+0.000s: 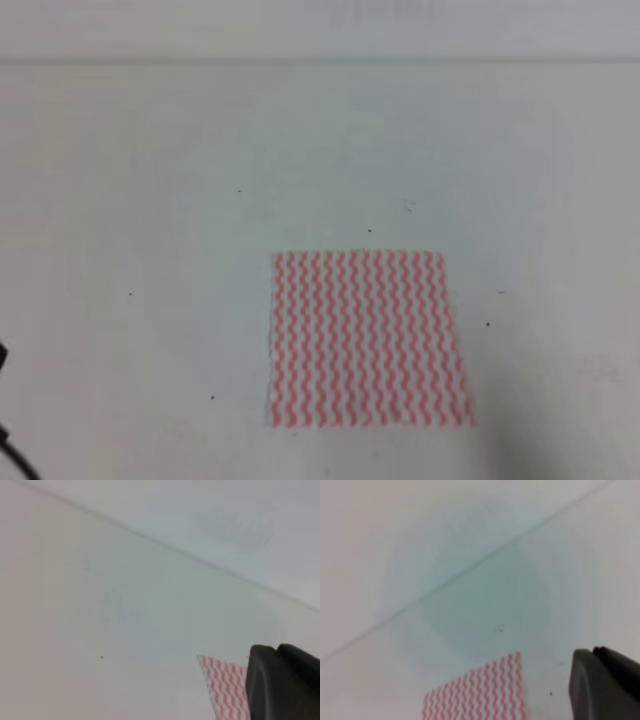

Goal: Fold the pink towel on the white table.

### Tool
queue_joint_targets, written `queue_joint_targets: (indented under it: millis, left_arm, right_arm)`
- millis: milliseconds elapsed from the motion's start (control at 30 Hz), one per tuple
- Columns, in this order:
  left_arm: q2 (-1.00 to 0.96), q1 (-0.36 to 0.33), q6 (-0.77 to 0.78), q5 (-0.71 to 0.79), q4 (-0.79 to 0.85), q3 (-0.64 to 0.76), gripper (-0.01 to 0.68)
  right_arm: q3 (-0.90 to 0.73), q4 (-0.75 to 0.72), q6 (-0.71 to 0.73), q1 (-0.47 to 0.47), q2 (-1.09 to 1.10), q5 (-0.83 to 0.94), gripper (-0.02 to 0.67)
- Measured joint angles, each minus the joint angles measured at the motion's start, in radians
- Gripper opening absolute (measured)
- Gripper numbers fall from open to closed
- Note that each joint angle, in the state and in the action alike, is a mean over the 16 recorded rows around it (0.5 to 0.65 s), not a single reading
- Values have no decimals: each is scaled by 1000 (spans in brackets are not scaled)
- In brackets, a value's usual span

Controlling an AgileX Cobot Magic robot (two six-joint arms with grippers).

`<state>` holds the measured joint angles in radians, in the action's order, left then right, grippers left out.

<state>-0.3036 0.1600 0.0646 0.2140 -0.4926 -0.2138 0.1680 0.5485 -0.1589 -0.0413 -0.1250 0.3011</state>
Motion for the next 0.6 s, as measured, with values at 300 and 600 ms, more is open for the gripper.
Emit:
queue_joint_targets:
  millis: [300, 600]
  left_arm:
    - [-383, 1, 148, 126, -36, -197, -5]
    - [-616, 2, 502, 173, -301, -277, -5]
  right_arm:
    - [169, -54, 3, 0, -222, 259, -18]
    - [283, -18, 65, 0, -446, 421, -18]
